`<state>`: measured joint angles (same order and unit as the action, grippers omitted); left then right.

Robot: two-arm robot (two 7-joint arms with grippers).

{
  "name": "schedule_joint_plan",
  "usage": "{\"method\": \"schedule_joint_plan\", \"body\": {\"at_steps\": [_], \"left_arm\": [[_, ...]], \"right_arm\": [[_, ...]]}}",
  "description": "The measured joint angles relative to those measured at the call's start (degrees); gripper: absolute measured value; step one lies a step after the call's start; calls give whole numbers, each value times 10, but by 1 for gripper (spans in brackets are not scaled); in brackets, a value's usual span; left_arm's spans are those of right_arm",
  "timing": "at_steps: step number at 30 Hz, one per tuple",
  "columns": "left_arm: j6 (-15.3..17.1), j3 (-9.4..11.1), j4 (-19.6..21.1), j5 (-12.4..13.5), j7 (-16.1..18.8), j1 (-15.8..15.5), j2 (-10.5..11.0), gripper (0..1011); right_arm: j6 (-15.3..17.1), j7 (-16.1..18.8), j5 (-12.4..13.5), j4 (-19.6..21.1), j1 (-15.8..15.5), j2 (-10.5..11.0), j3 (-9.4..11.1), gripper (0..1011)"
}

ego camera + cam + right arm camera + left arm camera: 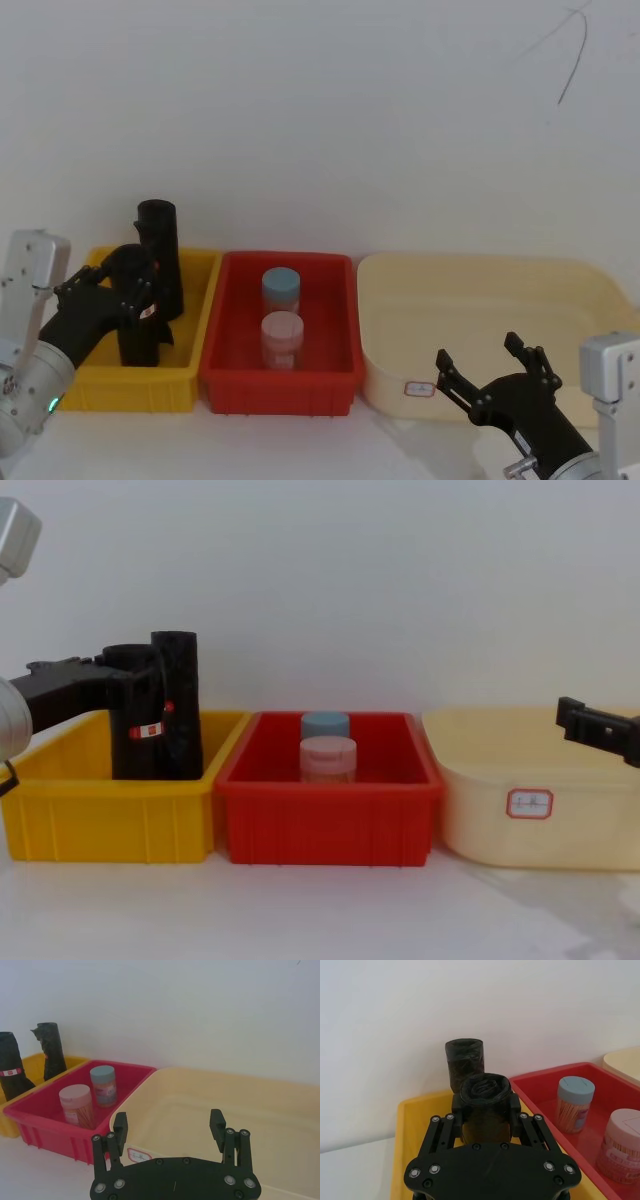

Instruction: Pick up the garbage bag with the one hand and transfer it to the other hand.

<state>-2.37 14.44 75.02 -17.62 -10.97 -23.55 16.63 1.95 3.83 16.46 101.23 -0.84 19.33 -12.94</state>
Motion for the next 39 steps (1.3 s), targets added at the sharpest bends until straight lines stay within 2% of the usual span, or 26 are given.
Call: {"method": "schedule_joint_plan", "body": {"at_steps": [6, 20, 31, 39], "left_arm": [[-1, -3, 14, 1, -1, 4, 0, 483], [8, -1, 92, -2, -34, 7, 6, 404], [18, 12, 156, -36, -86, 1, 6, 379], [25, 28, 180, -63, -120, -6, 1, 379]], "right_arm": [[0, 0, 0, 0, 0, 0, 0, 1000], [0, 0, 0, 0, 0, 0, 0, 1000], [0, 0, 0, 0, 0, 0, 0, 1000], [0, 0, 0, 0, 0, 0, 0, 1000]]}}
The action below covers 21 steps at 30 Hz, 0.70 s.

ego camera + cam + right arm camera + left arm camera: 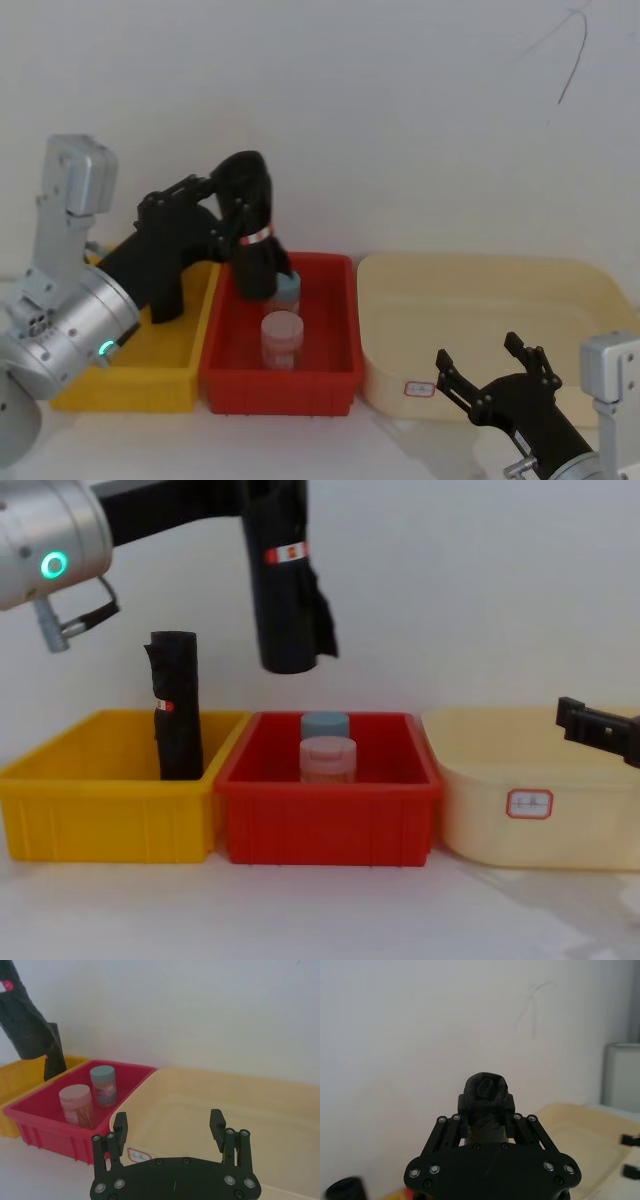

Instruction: Pick up the garbage bag with the one hand and transfer it to the other hand.

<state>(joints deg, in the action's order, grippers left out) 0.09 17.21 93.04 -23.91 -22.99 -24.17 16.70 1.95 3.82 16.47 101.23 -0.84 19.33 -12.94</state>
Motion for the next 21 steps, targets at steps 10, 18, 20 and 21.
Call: {"method": "schedule_joint_plan", "body": {"at_steps": [10, 18, 20, 21], "left_arm": [[13, 24, 8, -36, -36, -7, -13, 379], [15, 37, 4, -44, -40, -6, -17, 379], [16, 39, 2, -45, -38, -5, -18, 379], [16, 39, 1, -45, -36, -5, -18, 379]], "right_arm": [[0, 0, 0, 0, 0, 0, 0, 1000], [0, 0, 0, 0, 0, 0, 0, 1000], [0, 0, 0, 0, 0, 0, 0, 1000], [0, 0, 0, 0, 0, 0, 0, 1000]]}}
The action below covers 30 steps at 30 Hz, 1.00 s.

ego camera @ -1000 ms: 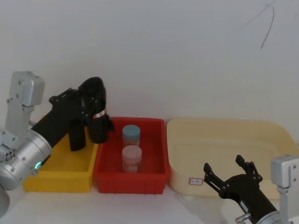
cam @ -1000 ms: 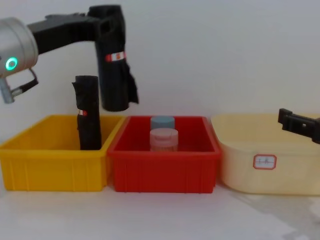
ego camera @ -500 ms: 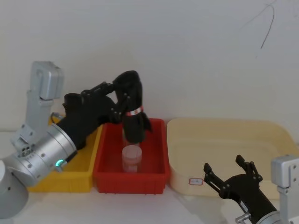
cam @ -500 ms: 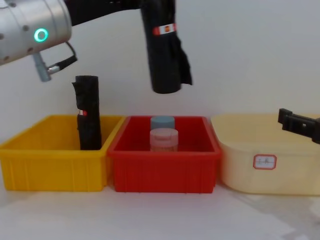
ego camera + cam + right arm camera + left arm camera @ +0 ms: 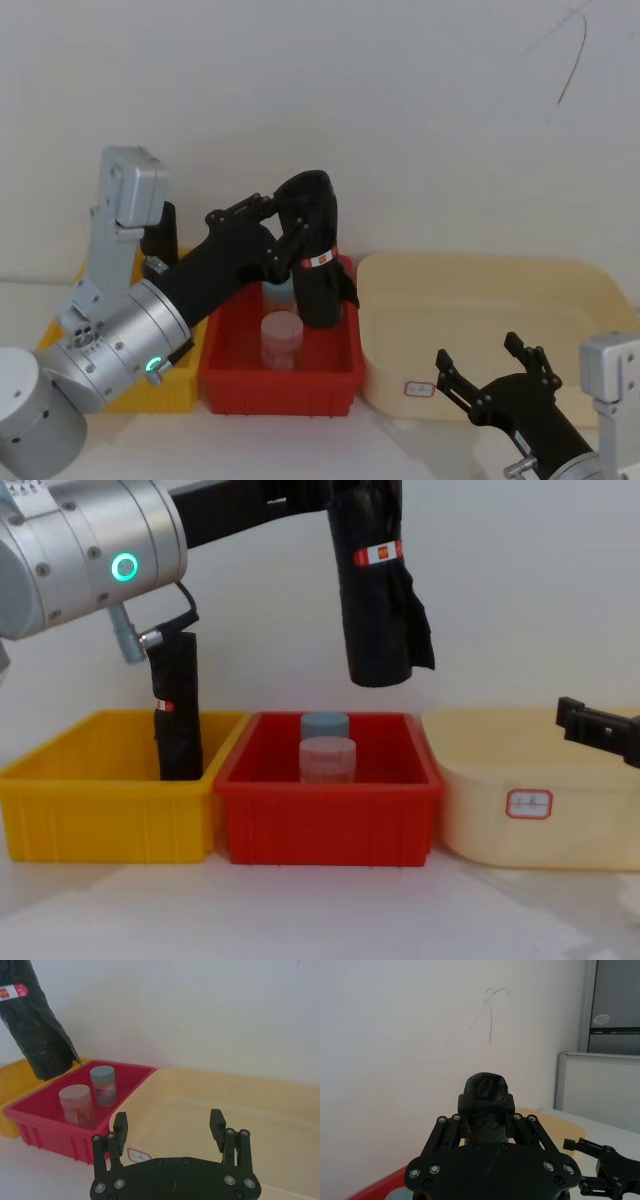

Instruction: Pick up the garbage bag with the one hand and transfer it to the other hand.

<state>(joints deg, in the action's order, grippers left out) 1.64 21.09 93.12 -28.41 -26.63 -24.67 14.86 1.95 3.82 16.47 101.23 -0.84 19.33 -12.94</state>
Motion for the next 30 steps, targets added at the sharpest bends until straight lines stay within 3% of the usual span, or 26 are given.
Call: {"method": "schedule_joint_plan", "body": {"at_steps": [14, 30], "left_arm": [[-3, 2, -14, -4, 14, 3, -2, 379], [-5, 3, -19, -6, 19, 4, -2, 379]], "right_arm": [[0, 11, 0, 2, 2, 3, -2, 1000], [-10, 91, 6, -1, 33, 18, -26, 1000]]}}
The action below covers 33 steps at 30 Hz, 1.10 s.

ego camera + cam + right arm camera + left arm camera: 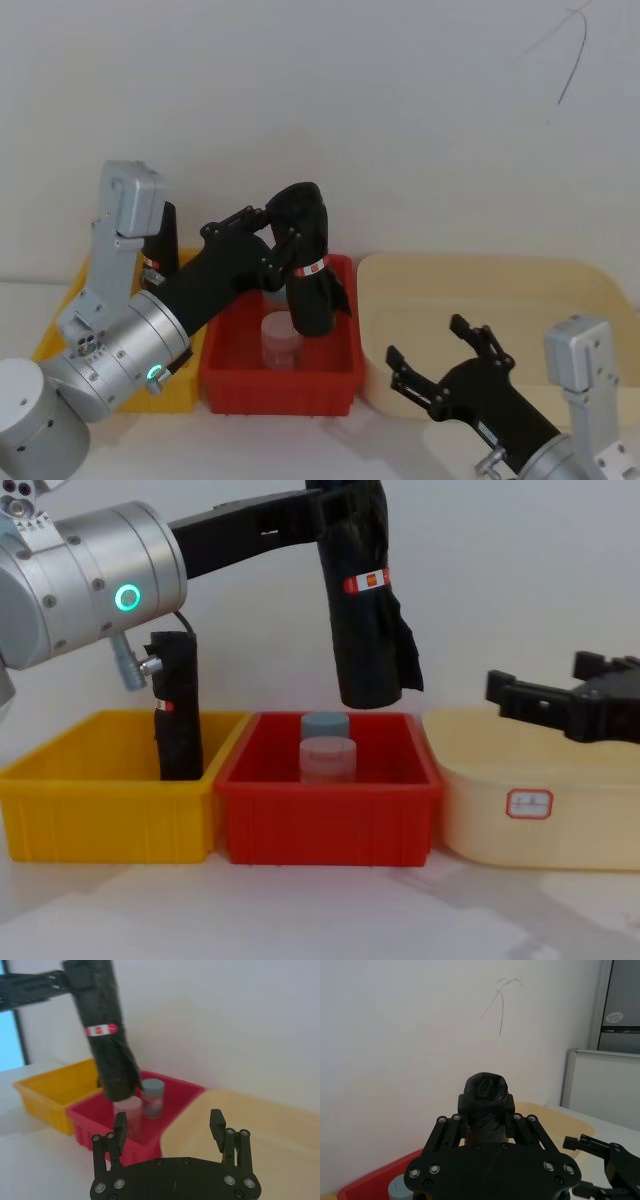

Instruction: Pick up the garbage bag with the one hand and transfer it to the other hand.

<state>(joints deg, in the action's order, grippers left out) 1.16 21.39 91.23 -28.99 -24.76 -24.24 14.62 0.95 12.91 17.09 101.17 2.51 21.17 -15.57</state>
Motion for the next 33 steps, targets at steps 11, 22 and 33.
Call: {"method": "schedule_joint_plan", "body": {"at_steps": [11, 22, 33], "left_arm": [[-1, 0, -1, 0, 1, 0, 0, 379], [-1, 0, -2, 0, 1, 0, 0, 379], [-1, 0, -2, 0, 1, 0, 0, 379]], "right_arm": [[-19, 56, 1, -36, 48, -4, -31, 1000], [-42, 80, -13, -85, 93, -21, -53, 1000], [-56, 91, -31, -125, 127, -36, -65, 1000]]}}
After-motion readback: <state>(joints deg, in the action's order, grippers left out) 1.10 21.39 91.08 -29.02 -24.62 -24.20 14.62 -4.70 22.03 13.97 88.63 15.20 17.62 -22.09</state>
